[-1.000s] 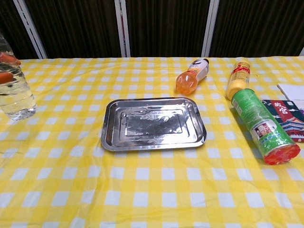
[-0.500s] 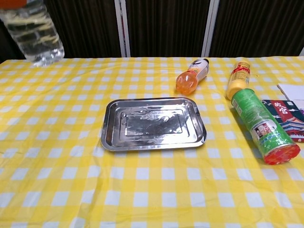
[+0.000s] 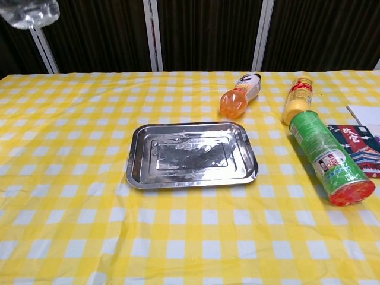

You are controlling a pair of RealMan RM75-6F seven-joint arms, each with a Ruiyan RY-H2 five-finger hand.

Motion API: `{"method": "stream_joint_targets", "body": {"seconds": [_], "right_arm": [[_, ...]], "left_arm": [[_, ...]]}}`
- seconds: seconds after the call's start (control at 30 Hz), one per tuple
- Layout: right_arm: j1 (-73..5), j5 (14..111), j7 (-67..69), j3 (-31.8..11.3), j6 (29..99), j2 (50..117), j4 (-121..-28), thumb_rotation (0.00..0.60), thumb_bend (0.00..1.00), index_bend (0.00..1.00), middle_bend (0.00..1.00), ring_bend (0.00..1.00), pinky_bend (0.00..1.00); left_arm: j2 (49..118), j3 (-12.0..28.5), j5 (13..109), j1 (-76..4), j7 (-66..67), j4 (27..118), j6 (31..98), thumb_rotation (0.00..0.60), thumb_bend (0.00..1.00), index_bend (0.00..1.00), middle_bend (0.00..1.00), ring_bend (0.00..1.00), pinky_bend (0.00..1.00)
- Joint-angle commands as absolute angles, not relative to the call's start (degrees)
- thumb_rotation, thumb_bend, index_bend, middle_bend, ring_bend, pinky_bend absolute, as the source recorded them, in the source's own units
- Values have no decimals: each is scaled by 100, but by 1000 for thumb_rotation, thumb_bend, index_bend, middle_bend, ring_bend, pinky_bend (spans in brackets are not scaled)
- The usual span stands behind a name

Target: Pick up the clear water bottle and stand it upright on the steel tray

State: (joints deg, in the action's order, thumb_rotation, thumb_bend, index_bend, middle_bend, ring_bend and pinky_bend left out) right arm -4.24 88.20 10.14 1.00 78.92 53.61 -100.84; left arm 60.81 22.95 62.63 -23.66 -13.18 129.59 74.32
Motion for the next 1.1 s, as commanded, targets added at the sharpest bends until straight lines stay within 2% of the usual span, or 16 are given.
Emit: {"method": "stream_joint_targets", "body": {"seconds": [0.03, 0.17, 0.37, 0.67, 0.8, 0.97, 1.1], "right_arm": [[-420, 8819, 1011, 95, 7903, 5359, -10092, 600, 158, 168, 97, 43, 45], [-427, 8810, 990, 95, 7887, 5365, -10088, 600, 158, 168, 97, 43, 45], [-418, 8814, 1006, 93, 7908, 5351, -10097, 600, 158, 168, 97, 43, 45], [-426, 8826, 1022, 105, 7884, 5352, -10095, 600, 158, 168, 97, 43, 45], [-436, 8838, 977, 117, 7860, 5361, -10113, 600, 157, 168, 97, 43, 45], [-452, 8830, 942, 115, 7831, 5373, -10121, 600, 158, 168, 97, 43, 45], [-466, 8788, 981, 99, 7805, 5370, -10090, 600, 158, 168, 97, 43, 45]], "left_arm": [[6390, 1846, 6378, -2211, -1946, 11943, 7082, 600, 584, 519, 476, 310, 389], [6828, 1510, 6386, -2172, -2419, 10903, 6718, 600, 584, 519, 476, 310, 388], [7278, 1321, 6627, -2097, -3031, 10065, 6541, 600, 584, 519, 477, 310, 387], [7319, 1485, 7208, -1902, -3377, 10103, 7164, 600, 584, 520, 479, 310, 387], [7469, 1483, 7152, -2035, -3306, 10093, 6966, 600, 584, 520, 479, 310, 387], [8156, 1502, 6920, -2480, -3045, 9784, 6456, 600, 584, 523, 481, 310, 387], [8761, 1599, 6669, -2787, -2637, 9543, 6313, 600, 584, 524, 482, 310, 387]]}}
